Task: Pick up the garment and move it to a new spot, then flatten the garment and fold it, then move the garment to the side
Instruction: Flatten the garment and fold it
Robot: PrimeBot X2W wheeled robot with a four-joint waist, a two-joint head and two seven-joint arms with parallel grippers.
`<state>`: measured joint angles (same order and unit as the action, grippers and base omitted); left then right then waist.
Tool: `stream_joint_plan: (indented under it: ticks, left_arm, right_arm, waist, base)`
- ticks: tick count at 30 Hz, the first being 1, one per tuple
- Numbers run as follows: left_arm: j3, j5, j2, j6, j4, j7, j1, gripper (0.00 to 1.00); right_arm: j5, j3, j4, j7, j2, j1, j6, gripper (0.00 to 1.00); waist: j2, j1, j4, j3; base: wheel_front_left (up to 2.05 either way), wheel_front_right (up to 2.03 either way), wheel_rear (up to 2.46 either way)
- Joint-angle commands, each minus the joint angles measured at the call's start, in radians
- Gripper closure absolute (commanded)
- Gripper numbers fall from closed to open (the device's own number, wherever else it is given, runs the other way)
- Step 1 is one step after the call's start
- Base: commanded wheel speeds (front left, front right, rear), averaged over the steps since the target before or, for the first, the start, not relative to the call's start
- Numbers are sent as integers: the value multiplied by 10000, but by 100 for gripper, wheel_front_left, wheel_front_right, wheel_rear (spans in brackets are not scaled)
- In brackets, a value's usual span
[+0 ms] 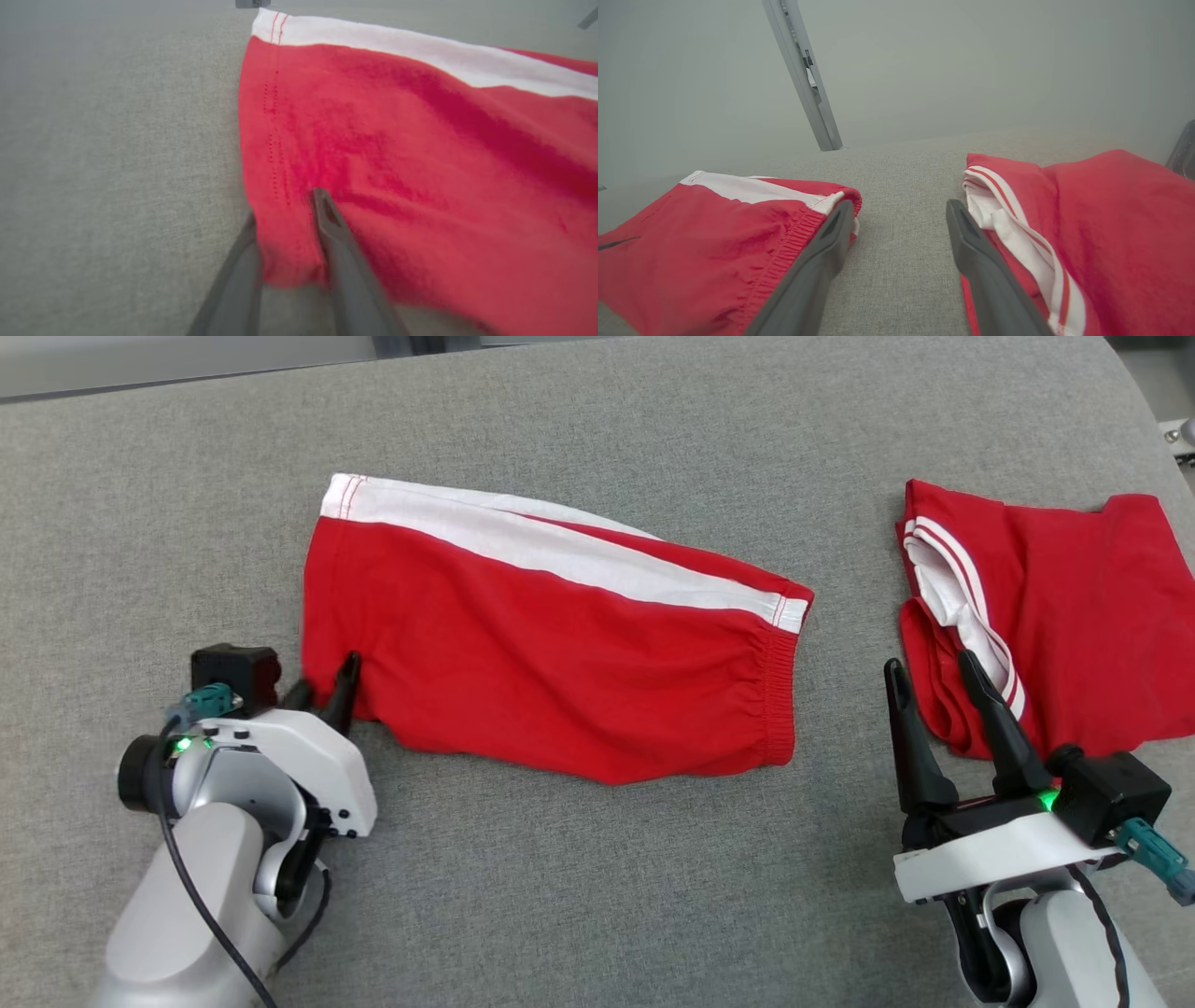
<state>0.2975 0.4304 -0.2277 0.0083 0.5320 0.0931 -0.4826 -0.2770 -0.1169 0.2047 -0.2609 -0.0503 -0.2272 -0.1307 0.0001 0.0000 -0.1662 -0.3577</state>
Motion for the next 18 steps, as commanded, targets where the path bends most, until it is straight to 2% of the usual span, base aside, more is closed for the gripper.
stream_joint_plan:
  ticks: [1, 6, 11, 18]
  left_arm:
    - [107, -42, 76, -42, 149, -3, 92, 100]
    - [-96, -47, 65, 383, -287, -659, 402, 100]
    - [-211, 59, 163, 783, -1386, -1019, 1404, 100]
    - [-144, 192, 325, 1422, -3403, -775, 3106, 100]
  right_arm:
    - [-106, 7, -31, -64, -29, -87, -2, 0]
    - [-226, 62, -11, -63, -30, -4, -2, 0]
    - [-220, 233, 41, -64, -31, 234, -2, 0]
    - [-174, 417, 199, -64, -148, 518, -2, 0]
  waist:
    - [-1, 0, -1, 9]
    - [-1, 0, 13, 125]
    - [-1, 0, 252, 379]
    - [-1, 0, 882, 734]
  base:
    - [0, 0, 0]
    - [0, 0, 0]
    - [0, 0, 0]
    - [0, 0, 0]
